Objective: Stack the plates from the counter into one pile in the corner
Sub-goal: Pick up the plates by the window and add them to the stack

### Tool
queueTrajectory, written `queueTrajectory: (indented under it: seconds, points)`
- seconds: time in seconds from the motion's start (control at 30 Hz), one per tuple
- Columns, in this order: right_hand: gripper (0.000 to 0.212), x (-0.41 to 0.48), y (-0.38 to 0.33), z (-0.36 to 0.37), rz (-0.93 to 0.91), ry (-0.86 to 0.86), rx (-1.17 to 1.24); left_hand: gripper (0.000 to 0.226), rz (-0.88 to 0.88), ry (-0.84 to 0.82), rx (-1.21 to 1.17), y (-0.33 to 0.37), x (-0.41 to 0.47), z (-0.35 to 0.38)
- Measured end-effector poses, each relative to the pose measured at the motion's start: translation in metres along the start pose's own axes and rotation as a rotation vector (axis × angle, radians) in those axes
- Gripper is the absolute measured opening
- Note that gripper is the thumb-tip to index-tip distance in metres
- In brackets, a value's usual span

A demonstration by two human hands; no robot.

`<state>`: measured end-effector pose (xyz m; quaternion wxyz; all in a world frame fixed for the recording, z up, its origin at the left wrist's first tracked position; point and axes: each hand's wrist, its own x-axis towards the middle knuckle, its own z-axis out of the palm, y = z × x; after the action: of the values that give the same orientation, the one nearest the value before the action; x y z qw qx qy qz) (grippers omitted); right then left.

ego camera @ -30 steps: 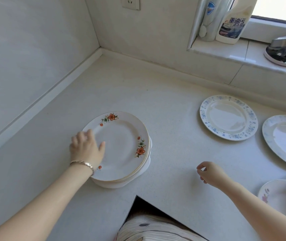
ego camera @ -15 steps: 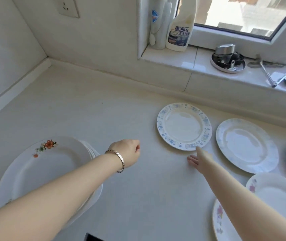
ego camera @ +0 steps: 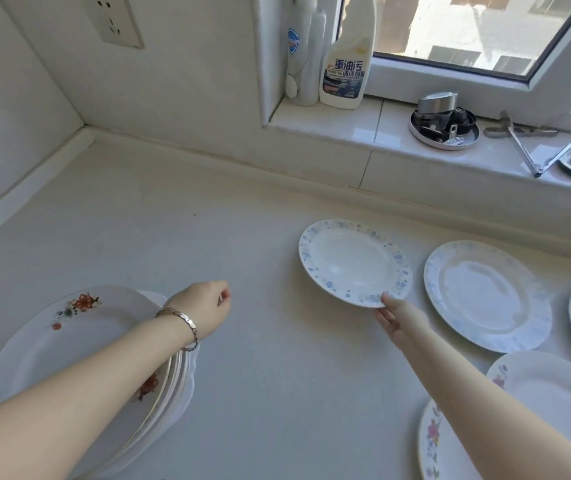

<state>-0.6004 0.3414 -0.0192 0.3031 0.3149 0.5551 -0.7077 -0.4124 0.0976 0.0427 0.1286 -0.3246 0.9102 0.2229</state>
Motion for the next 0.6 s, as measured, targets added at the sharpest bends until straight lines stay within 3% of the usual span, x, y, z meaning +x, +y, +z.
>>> queueTrajectory:
  seconds: [0.17,0.43,0.6]
  points:
    - [0.011,-0.050,0.005,0.002,0.028,-0.187,-0.012,0.018,-0.031,0.142,-0.113,-0.026,-0.027,-0.027]
    - [0.011,-0.131,0.041,0.066,-0.016,-0.499,-0.346,0.021,-0.315,0.318,-0.175,-0.143,-0.094,-0.055]
    - [0.008,-0.158,0.089,0.105,0.018,-0.605,-0.563,0.019,-0.531,0.376,-0.339,-0.205,-0.134,-0.044]
